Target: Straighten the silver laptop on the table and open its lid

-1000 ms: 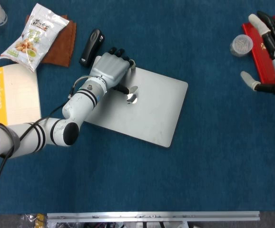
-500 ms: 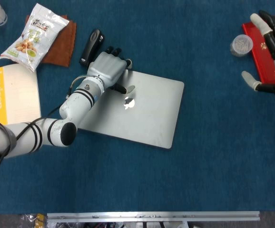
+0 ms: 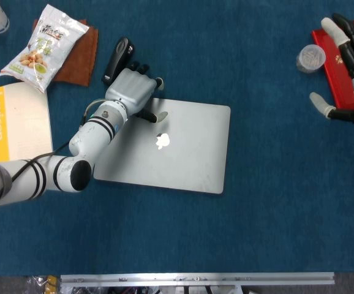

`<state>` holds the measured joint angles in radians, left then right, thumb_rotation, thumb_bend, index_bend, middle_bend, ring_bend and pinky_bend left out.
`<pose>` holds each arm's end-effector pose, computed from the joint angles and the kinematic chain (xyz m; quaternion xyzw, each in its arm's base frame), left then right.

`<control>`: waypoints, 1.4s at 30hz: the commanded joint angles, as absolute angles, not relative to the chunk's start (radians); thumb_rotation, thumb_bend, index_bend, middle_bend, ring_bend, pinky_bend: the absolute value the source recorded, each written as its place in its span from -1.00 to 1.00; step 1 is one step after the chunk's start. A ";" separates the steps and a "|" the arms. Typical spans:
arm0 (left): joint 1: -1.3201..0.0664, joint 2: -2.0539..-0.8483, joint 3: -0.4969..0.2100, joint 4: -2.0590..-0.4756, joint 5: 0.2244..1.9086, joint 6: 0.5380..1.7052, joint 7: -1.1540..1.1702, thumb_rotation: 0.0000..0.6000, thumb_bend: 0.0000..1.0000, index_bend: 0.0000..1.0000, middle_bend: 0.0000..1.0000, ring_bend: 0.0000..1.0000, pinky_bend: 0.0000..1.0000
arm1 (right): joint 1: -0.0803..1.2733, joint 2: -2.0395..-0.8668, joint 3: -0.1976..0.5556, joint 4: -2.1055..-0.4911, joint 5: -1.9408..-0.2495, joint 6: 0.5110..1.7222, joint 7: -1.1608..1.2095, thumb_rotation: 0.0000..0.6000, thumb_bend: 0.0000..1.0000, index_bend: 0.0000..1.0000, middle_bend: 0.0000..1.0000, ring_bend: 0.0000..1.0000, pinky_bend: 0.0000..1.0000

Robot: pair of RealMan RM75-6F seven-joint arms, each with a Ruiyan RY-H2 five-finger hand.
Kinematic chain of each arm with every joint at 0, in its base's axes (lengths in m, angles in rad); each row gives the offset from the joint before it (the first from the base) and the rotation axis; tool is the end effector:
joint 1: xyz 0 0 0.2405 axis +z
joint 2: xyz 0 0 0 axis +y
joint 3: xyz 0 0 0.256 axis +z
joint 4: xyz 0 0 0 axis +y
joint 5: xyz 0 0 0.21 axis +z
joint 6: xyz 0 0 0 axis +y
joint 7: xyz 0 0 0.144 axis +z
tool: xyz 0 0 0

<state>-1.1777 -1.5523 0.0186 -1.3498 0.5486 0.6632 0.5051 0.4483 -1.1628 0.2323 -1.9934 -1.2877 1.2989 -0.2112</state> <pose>-0.1180 0.3908 -0.0519 -0.8252 -0.3774 -0.1838 0.3779 -0.1497 -0.2778 0.1270 0.6127 -0.3984 0.5113 0.4522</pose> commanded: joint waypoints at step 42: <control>-1.126 -1.511 0.037 -1.360 0.567 0.663 0.484 -0.21 -0.45 -0.57 -0.23 -0.88 -1.00 | 0.448 -1.168 0.232 -2.018 -1.286 1.303 -0.231 1.00 -0.59 -1.00 -0.99 -1.00 -0.96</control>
<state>-1.1267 -1.5125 0.0367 -1.3586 0.5672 0.6625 0.4842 0.4474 -1.1681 0.2323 -2.0175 -1.2861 1.3032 -0.2311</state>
